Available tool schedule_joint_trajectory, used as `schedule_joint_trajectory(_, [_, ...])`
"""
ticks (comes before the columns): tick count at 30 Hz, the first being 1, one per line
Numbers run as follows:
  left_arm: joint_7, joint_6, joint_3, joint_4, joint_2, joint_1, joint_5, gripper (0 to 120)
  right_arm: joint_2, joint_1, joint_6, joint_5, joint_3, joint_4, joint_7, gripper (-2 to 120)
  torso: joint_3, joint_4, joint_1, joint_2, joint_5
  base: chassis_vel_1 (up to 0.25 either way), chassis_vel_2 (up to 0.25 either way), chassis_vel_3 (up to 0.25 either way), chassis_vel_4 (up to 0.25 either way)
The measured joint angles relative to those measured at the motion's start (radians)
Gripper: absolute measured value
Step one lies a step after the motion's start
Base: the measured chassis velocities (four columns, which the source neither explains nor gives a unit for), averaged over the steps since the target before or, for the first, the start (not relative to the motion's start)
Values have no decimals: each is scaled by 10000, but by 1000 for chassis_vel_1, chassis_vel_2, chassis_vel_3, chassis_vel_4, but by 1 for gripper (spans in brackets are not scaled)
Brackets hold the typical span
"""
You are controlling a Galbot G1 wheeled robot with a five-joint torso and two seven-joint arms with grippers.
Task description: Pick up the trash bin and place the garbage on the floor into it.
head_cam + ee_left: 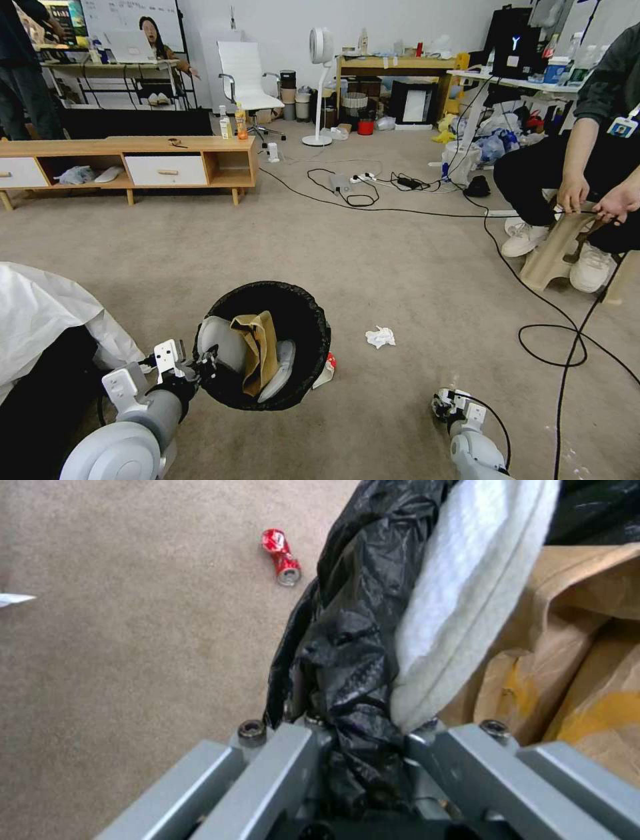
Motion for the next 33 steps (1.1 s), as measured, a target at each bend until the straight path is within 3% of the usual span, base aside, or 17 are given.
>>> schedule_joint_trajectory(10, [-8,-1,-4,-9,12,20,-7,5,-40,-73,64,-132,-4,142,-11,41,0,0,0,0,0,0,0,0,0])
schedule_joint_trajectory(16, [-43,1,-63,-68,65,62,-58,5,-213,-452,157,-349,18,1124,55,41,0,2,0,0,1,0,0,0,0])
schedule_joint_trajectory(18, [-60,6,-77,-75,80,71,-76,5,-438,-906,246,-476,69,2393,180,41,0,-3,0,0,3,0,0,0,0])
schedule_joint_trajectory(22, [-76,11,-68,-85,63,65,-88,5,-626,-1245,258,-486,131,3611,298,41,0,-1,0,0,0,0,0,0,0])
schedule_joint_trajectory(24, [-91,14,-58,-95,47,62,-98,5,-836,-1646,256,-563,161,5065,354,41,0,3,0,0,0,0,0,0,0])
schedule_joint_trajectory(26, [-94,15,-58,-95,44,63,-98,5,-905,-1751,264,-588,163,5424,356,41,-1,4,0,0,2,0,0,0,0])
schedule_joint_trajectory(28, [-123,18,-39,-96,29,97,-93,5,-1235,-2312,365,-662,6,7445,217,41,0,-5,0,1,7,0,0,0,0])
schedule_joint_trajectory(29, [-123,18,-39,-96,29,97,-93,5,-1235,-2312,365,-662,6,7445,217,41,0,-5,0,1,7,0,0,0,0])
schedule_joint_trajectory(31, [-149,25,-16,-110,35,111,-92,5,-1428,-2532,550,-684,-214,8852,-20,41,0,-2,0,1,-9,0,0,0,0])
schedule_joint_trajectory(33, [-174,34,-15,-132,47,106,-85,5,-1519,-2566,776,-688,-381,9453,-211,41,-1,3,0,2,0,0,0,0,0])
